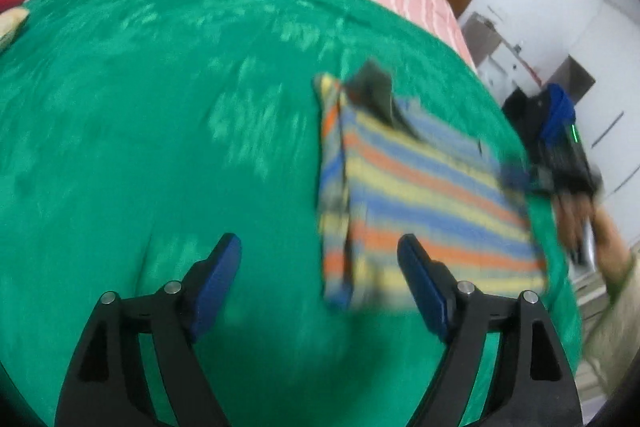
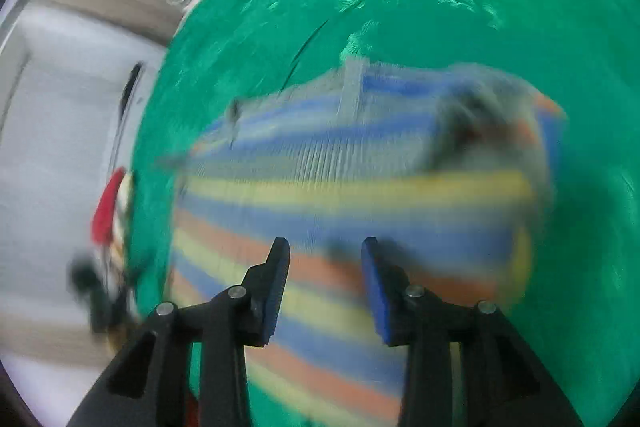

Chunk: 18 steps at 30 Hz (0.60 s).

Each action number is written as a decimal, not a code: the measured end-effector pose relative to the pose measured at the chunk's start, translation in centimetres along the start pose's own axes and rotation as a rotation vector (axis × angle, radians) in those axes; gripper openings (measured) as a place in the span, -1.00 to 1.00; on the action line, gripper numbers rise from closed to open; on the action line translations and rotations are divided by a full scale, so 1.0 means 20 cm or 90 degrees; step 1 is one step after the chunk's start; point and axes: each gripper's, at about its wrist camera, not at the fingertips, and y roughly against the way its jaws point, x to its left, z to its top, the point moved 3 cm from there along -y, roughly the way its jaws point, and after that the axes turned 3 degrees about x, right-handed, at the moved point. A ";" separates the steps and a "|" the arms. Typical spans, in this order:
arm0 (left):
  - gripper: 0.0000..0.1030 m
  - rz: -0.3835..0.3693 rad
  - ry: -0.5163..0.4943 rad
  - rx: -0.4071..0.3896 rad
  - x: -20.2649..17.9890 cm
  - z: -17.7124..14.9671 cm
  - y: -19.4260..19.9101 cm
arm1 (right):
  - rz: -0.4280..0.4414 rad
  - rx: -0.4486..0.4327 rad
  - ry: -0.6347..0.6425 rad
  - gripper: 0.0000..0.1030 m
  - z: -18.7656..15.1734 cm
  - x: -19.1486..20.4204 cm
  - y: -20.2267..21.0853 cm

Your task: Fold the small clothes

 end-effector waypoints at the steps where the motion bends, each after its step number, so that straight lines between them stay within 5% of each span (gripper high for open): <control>1: 0.63 0.005 -0.005 0.004 0.01 -0.04 0.01 | -0.005 -0.053 -0.013 -0.27 0.09 0.00 0.01; 3: 0.66 0.022 -0.018 0.000 0.04 -0.09 0.02 | 0.034 -0.198 -0.066 -0.26 0.22 0.01 0.12; 5: 0.74 0.045 -0.036 -0.027 0.09 -0.13 0.05 | 0.064 -0.234 -0.087 -0.26 0.23 0.05 0.19; 7: 0.77 0.068 -0.048 -0.054 0.11 -0.16 0.06 | 0.048 -0.197 -0.027 -0.26 0.19 0.19 0.21; 13: 0.86 0.080 -0.055 -0.093 0.13 -0.22 0.01 | -0.037 0.068 0.217 -0.20 -0.14 0.67 -0.15; 15: 0.92 0.067 -0.057 -0.093 0.13 -0.23 0.01 | -0.041 0.113 0.243 -0.20 -0.18 0.76 -0.32; 18: 0.95 0.060 -0.060 -0.095 0.15 -0.24 0.00 | -0.051 0.109 0.247 -0.20 -0.07 0.88 -0.60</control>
